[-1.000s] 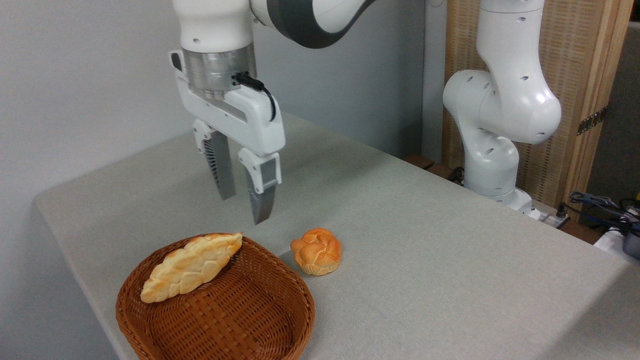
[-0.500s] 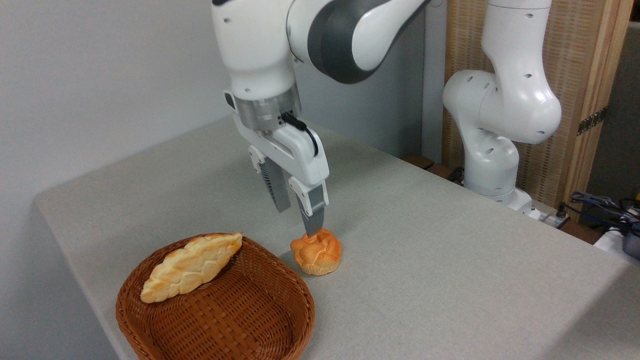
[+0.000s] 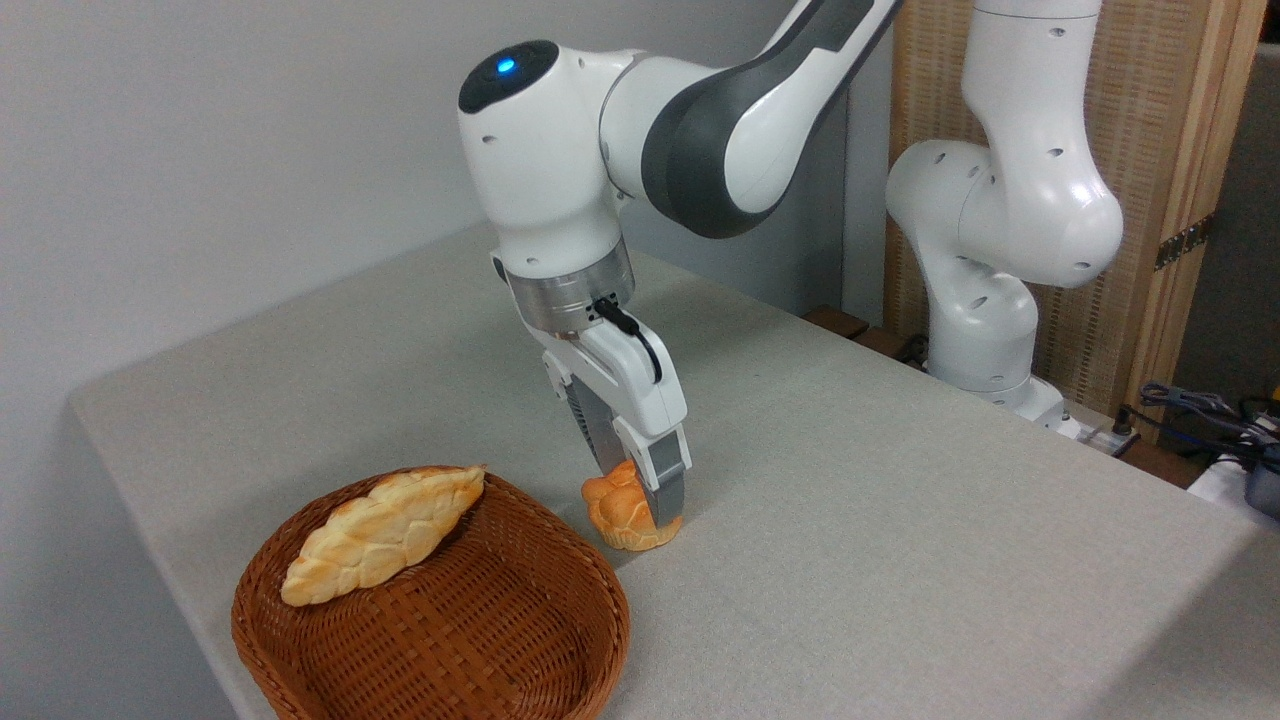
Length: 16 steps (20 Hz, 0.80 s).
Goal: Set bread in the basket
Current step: 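Close the gripper fingers around the orange bun, then lift the gripped orange bun up off the table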
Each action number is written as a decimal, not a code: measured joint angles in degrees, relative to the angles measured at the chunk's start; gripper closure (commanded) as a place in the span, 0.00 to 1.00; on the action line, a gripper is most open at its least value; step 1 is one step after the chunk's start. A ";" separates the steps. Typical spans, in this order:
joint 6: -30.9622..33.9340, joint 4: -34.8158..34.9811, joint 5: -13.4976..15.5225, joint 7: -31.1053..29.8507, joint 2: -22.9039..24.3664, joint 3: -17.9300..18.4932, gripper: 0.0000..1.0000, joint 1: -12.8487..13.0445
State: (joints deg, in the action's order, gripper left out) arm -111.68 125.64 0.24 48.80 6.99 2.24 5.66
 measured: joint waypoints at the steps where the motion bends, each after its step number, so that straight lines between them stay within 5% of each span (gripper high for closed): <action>1: -0.16 0.01 -0.34 0.02 -0.35 -0.01 0.00 0.05; 9: -1.04 0.00 -0.49 0.05 -1.71 -0.13 0.06 0.22; 14: -1.08 0.00 -0.49 0.05 -1.78 -0.31 0.47 0.40; 16: -1.11 0.00 -0.49 0.05 -1.78 -0.32 0.52 0.47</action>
State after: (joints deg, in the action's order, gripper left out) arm -112.79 125.65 -0.25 48.85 5.20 1.92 6.14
